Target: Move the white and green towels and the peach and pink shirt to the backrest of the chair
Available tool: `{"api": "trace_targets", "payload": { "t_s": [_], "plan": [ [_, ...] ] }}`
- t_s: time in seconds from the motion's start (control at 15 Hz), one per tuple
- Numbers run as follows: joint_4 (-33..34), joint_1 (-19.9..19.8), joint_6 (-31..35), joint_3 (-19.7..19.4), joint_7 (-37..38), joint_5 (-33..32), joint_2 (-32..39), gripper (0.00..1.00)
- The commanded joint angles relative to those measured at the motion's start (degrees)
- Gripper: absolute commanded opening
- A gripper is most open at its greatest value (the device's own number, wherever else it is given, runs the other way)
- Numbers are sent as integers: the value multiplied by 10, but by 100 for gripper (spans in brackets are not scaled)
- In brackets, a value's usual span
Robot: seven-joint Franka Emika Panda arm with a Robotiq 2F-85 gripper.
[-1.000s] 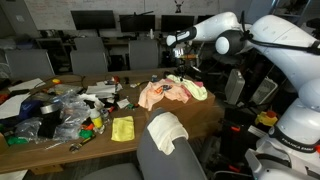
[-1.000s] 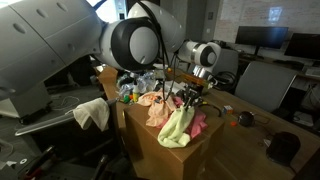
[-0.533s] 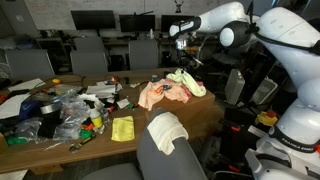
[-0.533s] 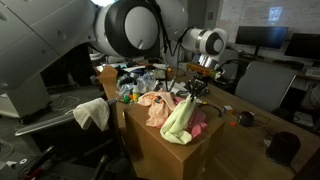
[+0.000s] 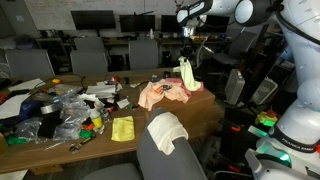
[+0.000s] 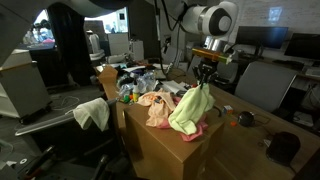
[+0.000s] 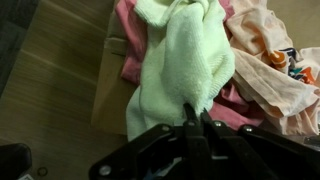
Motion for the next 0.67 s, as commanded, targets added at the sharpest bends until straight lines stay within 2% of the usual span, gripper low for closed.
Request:
{"api": "trace_targets", "payload": {
  "t_s": [0.0, 0.27, 0.6],
  "plan": [
    [-139, 7, 82, -3, -42, -8, -105, 1],
    [-247, 8, 135, 3, -126, -20, -186, 1],
    [-380, 26, 122, -9, -263, -37, -293, 1]
  ]
}}
